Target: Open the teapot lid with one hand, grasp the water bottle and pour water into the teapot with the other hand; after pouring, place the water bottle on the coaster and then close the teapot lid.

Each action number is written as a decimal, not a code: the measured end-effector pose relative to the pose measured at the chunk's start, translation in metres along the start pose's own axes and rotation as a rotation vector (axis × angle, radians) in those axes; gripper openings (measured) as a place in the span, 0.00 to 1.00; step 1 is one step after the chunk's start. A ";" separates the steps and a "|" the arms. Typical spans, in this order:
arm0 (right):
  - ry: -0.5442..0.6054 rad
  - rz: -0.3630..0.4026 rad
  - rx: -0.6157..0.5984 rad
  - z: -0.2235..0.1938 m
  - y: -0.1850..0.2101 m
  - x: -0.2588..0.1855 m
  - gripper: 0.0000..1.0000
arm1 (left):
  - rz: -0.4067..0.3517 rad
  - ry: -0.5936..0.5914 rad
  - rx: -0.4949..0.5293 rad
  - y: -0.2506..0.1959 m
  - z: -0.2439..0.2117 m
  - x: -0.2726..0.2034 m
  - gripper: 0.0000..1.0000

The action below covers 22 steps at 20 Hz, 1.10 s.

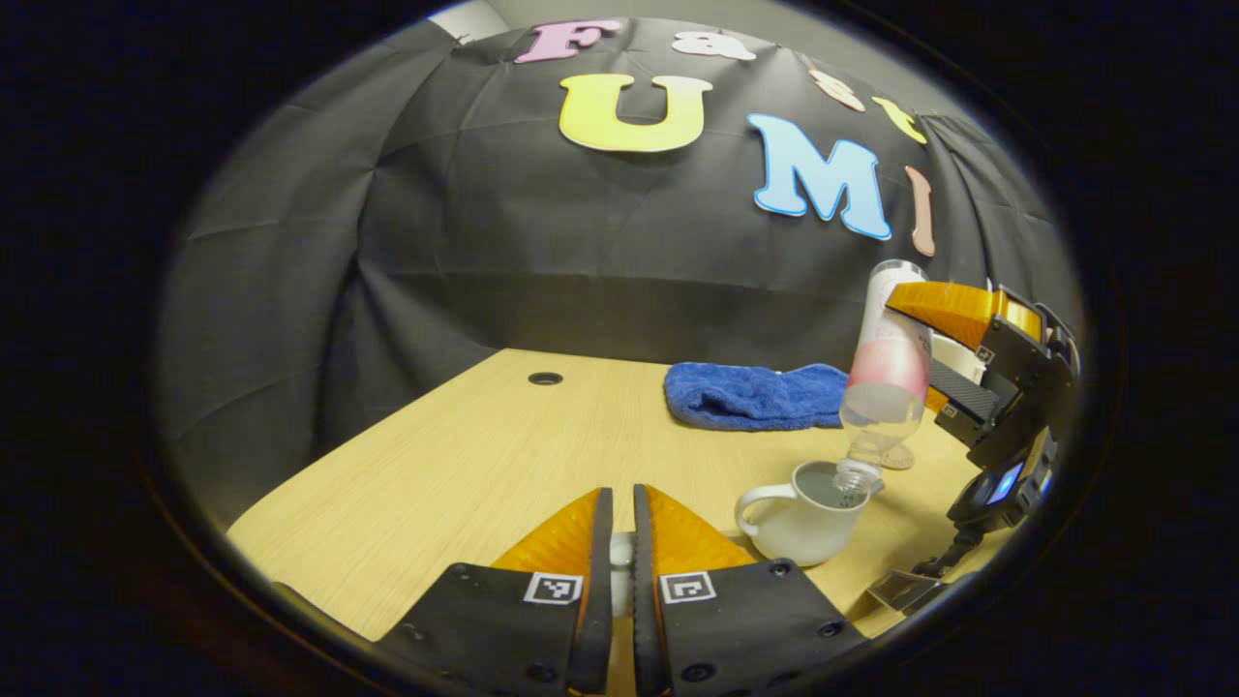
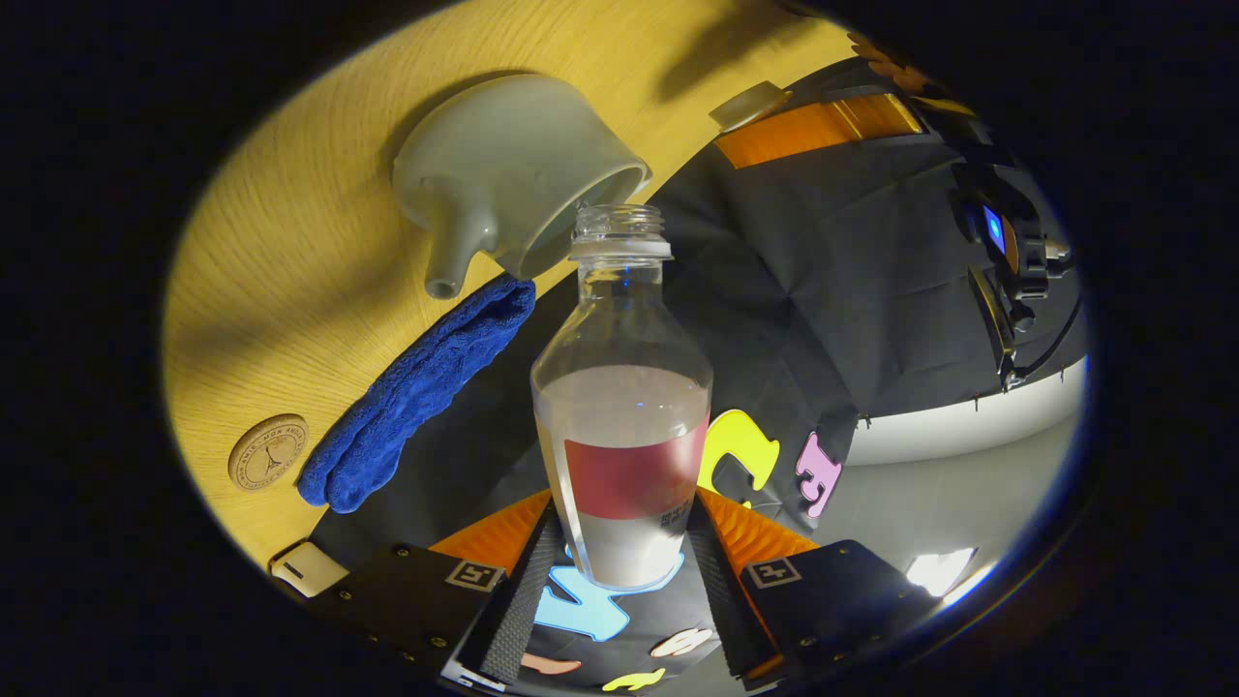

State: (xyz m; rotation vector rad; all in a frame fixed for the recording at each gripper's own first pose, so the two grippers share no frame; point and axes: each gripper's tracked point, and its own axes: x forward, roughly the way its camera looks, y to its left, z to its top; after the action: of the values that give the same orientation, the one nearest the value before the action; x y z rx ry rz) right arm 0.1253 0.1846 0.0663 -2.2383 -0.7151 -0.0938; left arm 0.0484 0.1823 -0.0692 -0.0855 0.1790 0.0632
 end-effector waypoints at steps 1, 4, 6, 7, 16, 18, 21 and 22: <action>-0.004 0.002 -0.002 0.000 0.001 0.000 0.76 | 0.000 0.001 0.000 0.001 0.001 0.000 0.16; -0.009 -0.002 -0.007 0.000 -0.001 0.001 0.76 | -0.001 0.000 -0.002 -0.001 0.000 0.001 0.16; -0.006 0.008 0.005 0.000 0.001 0.001 0.76 | 0.000 0.001 -0.002 0.000 0.000 0.000 0.16; -0.002 0.016 0.022 0.000 0.002 0.000 0.76 | 0.000 0.000 -0.004 0.000 0.001 0.001 0.16; 0.126 0.314 0.647 0.004 0.078 -0.028 0.77 | -0.001 -0.010 -0.018 -0.002 0.003 -0.002 0.15; 0.157 0.360 0.821 0.013 0.091 -0.032 0.76 | -0.005 -0.010 -0.012 -0.004 0.004 -0.004 0.15; 0.217 0.395 1.079 0.016 0.108 -0.038 0.77 | -0.008 -0.010 0.001 -0.007 0.007 -0.005 0.17; 0.242 0.398 1.166 0.011 0.111 -0.041 0.77 | -0.009 -0.011 0.002 -0.008 0.007 -0.006 0.17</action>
State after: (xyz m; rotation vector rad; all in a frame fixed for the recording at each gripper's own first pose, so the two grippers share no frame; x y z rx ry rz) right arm 0.1474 0.1125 -0.0254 -1.1657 -0.0854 0.2029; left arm 0.0448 0.1745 -0.0608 -0.0844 0.1676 0.0548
